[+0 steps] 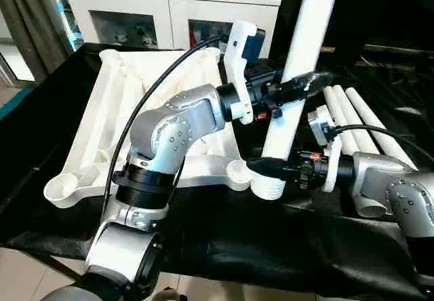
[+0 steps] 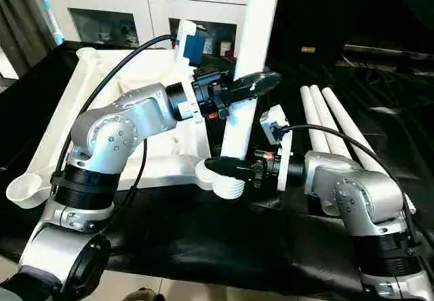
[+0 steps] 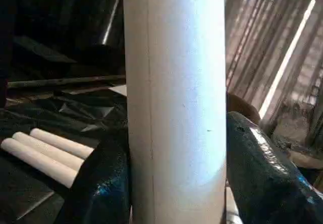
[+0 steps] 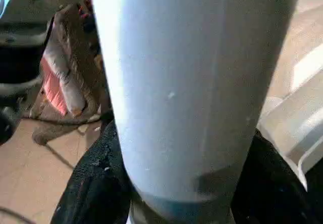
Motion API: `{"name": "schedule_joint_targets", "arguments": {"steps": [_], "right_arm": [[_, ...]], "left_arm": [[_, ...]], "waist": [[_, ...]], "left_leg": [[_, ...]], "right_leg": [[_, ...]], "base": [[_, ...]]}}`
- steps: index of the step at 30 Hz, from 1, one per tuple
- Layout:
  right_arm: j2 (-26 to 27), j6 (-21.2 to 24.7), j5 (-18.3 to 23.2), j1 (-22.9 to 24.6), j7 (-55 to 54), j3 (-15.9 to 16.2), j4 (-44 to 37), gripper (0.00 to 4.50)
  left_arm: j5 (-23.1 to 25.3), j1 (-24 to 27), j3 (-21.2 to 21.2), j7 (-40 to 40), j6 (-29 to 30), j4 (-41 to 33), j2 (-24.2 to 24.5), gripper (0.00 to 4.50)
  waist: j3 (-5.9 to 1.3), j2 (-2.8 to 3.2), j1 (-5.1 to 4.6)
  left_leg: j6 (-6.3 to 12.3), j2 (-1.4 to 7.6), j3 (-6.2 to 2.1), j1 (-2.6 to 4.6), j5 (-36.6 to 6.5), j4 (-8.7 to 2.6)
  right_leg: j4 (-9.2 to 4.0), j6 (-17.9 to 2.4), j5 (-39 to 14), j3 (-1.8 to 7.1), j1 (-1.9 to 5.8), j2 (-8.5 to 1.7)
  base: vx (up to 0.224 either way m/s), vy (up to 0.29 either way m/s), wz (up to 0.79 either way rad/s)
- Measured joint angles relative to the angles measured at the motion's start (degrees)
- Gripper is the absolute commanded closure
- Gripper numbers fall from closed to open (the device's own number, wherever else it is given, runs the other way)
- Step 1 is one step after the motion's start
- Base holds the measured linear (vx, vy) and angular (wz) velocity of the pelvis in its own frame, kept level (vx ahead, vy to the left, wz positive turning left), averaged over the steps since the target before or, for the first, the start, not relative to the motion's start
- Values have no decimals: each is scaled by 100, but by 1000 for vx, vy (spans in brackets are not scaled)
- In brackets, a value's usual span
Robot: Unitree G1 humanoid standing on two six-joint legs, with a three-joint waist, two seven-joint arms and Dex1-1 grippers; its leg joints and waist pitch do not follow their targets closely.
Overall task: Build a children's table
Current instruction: Pick table leg
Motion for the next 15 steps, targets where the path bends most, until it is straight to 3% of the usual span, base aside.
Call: {"name": "schedule_joint_targets", "arguments": {"steps": [5,7,11,12,15], "right_arm": [[116,-190,-137,-38,-353,-196,267,254],[222,-344,-323,-38,-543,-253,494,255],[612,-1093,-708,-163,-1031,-312,1024,255],[703,-1333,-831,-216,-1169,-320,1142,255],[916,-2154,-1269,-258,-1670,-373,1447,255]], "left_arm": [[-109,-3,470,106,-644,-41,-150,154],[-308,-102,863,252,-924,-49,-228,154],[-335,-476,1193,262,-1383,-41,137,154],[-148,-440,1100,101,-1560,-42,392,154],[903,62,259,-649,-2053,109,1462,154]], "waist": [[0,0,10],[0,0,9],[-5,8,-24],[-5,8,-35],[-13,28,-73]], "left_leg": [[-2,0,0,1,-1,2],[-8,0,-1,0,-4,2],[-27,1,0,4,-13,-1],[-28,1,-1,6,-12,-5],[-35,3,0,8,-11,-12]], "right_leg": [[1,-1,0,0,2,0],[1,-1,0,-1,1,0],[5,0,0,-1,-1,0],[5,1,0,-2,-1,1],[5,5,-2,-1,-3,3]], "base": [[0,0,0],[0,0,0],[0,0,0],[0,0,0],[0,0,0]]}}
